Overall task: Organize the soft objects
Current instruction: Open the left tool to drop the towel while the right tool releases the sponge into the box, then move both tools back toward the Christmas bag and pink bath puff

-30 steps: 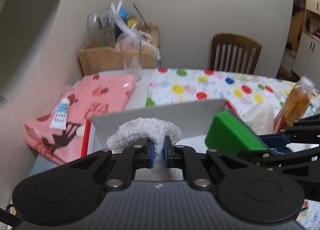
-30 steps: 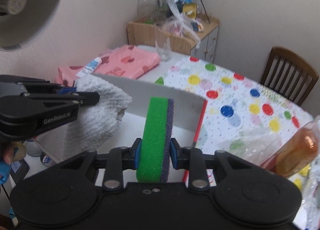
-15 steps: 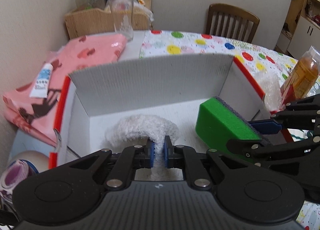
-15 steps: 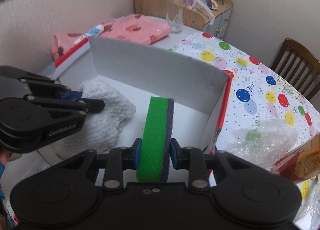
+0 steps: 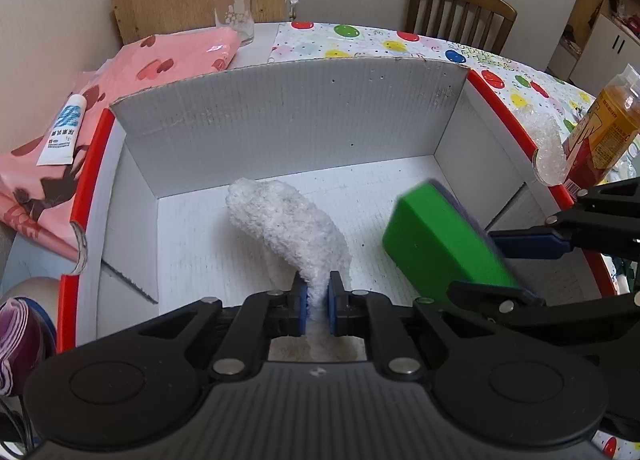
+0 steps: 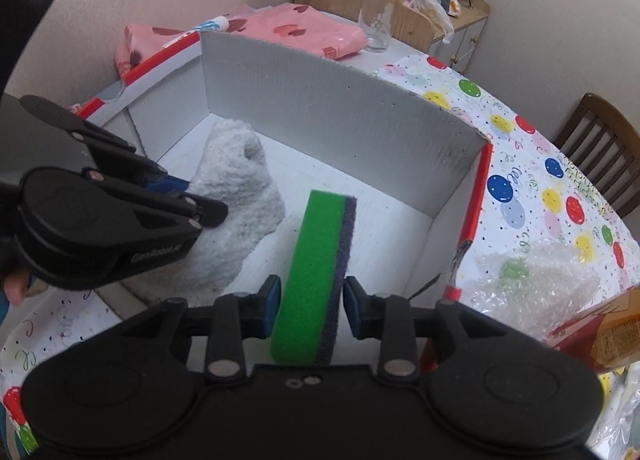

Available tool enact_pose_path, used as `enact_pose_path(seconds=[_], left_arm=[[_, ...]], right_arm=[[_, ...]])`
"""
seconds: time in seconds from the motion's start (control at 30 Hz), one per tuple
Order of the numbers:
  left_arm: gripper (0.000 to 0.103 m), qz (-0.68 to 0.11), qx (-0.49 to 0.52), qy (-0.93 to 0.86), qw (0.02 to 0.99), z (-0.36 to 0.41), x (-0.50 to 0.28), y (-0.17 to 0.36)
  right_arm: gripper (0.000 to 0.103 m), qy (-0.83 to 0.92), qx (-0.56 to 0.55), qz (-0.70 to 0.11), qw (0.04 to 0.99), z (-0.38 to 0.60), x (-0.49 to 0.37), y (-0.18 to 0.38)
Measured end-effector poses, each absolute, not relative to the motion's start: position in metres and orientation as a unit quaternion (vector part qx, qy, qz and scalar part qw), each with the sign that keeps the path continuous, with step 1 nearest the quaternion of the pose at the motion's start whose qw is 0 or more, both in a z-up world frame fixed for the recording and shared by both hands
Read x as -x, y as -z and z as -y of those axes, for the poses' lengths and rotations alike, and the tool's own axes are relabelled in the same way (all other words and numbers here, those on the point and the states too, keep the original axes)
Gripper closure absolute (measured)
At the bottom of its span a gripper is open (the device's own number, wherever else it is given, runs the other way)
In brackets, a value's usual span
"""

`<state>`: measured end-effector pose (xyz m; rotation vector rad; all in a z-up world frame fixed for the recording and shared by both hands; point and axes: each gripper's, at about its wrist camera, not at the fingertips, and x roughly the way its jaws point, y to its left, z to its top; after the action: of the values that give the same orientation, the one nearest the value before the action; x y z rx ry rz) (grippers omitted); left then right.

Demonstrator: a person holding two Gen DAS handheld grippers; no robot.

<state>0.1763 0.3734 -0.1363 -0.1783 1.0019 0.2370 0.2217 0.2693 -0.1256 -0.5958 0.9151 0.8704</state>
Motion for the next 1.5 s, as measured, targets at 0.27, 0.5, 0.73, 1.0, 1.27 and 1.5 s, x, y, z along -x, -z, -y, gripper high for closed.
enact_pose_path(seconds=[0.27,0.5,0.73,1.0,1.27,1.5], left_arm=[[0.092,-0.471,0.076,-0.125,0.870,-0.369,-0.173,0.129],[0.088,-0.465,0.065,-0.130,0.873,-0.363,-0.168,0.121],[0.032,-0.451,0.078,-0.130,0.880,-0.361,-0.160,0.113],[0.032,-0.423,0.062,-0.132,0.894,-0.338,-0.147,0.086],[0.031,-0.390,0.068,-0.123,0.910,-0.311,-0.131,0.054],[0.030,-0.368,0.059,-0.114,0.921,-0.283,-0.121,0.032]], right_arm=[[0.060,-0.401,0.257,-0.414,0.776,-0.259,-0.221,0.116],[0.045,-0.402,0.234,-0.409,0.785,-0.247,-0.220,0.105],[0.038,-0.406,0.211,-0.397,0.795,-0.231,-0.217,0.087],[0.030,-0.408,0.173,-0.383,0.811,-0.205,-0.213,0.063],[0.025,-0.409,0.132,-0.372,0.823,-0.171,-0.207,0.038],[0.020,-0.401,0.104,-0.363,0.835,-0.137,-0.203,0.019]])
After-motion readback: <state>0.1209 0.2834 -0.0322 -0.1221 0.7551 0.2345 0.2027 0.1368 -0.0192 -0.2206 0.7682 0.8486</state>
